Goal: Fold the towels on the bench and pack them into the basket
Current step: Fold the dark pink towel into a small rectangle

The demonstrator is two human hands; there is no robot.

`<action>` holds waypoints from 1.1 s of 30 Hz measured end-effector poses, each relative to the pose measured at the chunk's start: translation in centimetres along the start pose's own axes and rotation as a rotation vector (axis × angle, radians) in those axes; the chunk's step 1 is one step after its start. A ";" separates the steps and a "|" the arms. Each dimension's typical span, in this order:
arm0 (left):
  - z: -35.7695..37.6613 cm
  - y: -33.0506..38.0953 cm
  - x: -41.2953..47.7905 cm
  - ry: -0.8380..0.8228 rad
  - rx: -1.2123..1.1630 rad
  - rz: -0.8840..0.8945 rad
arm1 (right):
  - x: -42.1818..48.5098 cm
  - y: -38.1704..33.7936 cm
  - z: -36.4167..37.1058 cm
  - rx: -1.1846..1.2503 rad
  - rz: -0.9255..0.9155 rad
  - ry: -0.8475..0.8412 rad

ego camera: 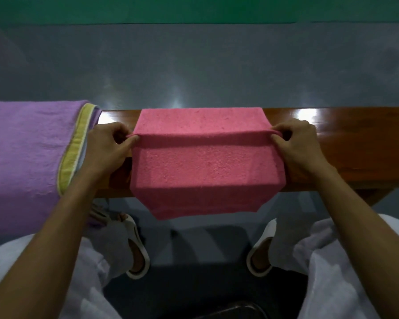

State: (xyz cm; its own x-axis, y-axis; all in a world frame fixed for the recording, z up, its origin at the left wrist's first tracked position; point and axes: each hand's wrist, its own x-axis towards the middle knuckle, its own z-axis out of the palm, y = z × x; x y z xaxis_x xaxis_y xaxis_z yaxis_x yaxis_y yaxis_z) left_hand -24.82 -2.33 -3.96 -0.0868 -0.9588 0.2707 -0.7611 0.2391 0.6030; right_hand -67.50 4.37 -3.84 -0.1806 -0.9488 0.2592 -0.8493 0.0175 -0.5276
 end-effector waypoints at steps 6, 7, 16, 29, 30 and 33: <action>-0.3 0.8 -0.2 -0.026 -0.015 -0.067 | 0.1 -0.4 -0.6 0.236 0.164 0.057; -0.3 1.4 -0.4 -0.041 -0.090 -0.113 | 0.2 -0.6 -0.7 0.308 0.206 0.059; 1.3 3.5 1.5 -0.116 -0.883 -0.510 | 2.3 -3.8 -0.7 0.848 0.572 -0.106; -4.1 6.3 6.0 -0.130 -1.401 0.054 | 5.2 -7.4 -5.4 1.294 0.092 0.119; -3.6 5.9 5.4 -0.132 -1.396 0.006 | 4.5 -6.9 -4.6 1.270 0.132 0.112; -2.1 4.9 3.3 -0.105 -1.366 -0.151 | 3.0 -5.6 -2.9 1.121 0.253 0.101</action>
State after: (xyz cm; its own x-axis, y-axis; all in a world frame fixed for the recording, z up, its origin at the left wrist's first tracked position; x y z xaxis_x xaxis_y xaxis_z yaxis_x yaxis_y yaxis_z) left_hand -27.45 -4.05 1.44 -0.1549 -0.9810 0.1165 0.4567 0.0335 0.8890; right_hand -64.69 2.29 2.25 -0.3647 -0.9277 0.0802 0.1257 -0.1344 -0.9829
